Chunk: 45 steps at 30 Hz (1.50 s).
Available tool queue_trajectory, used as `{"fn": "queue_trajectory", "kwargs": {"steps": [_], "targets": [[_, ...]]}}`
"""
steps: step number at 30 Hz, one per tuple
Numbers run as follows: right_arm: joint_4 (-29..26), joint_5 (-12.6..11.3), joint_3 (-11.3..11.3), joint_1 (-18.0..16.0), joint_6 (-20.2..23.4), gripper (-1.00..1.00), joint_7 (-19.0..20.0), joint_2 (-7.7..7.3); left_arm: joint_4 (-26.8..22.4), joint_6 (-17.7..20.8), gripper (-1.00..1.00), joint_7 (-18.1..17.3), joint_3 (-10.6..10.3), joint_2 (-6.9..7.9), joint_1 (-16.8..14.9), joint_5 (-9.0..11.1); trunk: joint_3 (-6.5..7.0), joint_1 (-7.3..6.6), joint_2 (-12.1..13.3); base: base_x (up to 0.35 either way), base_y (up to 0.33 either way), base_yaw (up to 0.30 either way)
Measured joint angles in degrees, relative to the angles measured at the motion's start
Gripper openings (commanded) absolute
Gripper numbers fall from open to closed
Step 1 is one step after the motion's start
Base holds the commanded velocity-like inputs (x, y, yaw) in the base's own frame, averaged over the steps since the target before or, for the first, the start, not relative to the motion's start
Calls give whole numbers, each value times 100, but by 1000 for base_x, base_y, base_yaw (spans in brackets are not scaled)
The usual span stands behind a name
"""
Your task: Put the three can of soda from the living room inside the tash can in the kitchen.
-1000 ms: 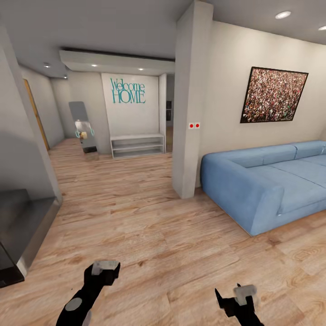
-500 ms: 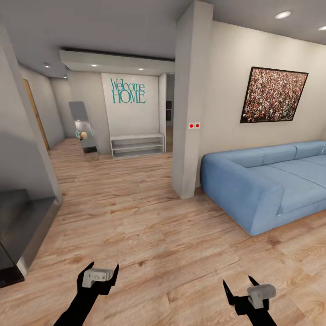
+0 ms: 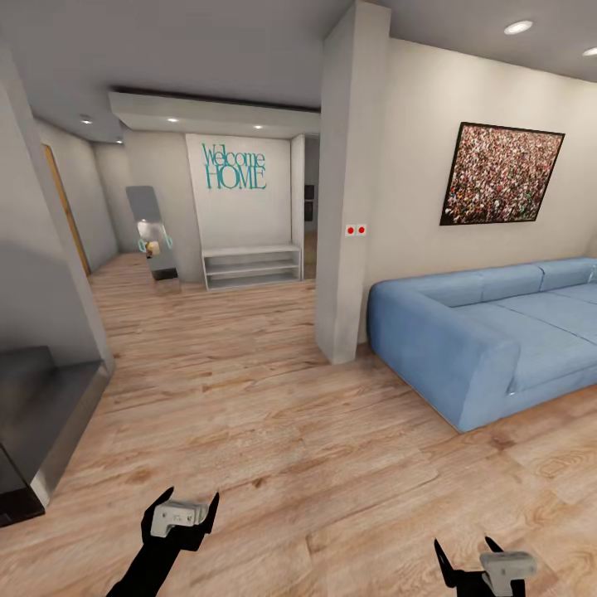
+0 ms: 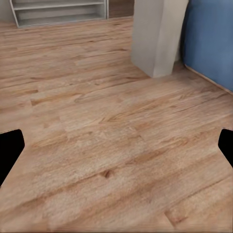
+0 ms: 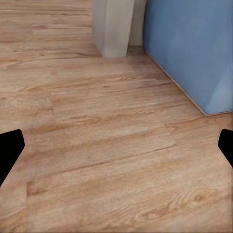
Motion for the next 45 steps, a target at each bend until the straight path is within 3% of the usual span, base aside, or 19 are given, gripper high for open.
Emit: {"fn": "queue_trajectory", "kwargs": {"steps": [18, 45], "targets": [[136, 19, 83, -36, 14, 100, -18, 107, 195, -7, 100, 13, 8, -1, -17, -12, 0, 0, 0, 0, 0, 0], [140, 47, 107, -36, 14, 100, -8, 123, 187, -7, 100, 13, -1, -2, -17, -12, 0, 0, 0, 0, 0, 0]]}}
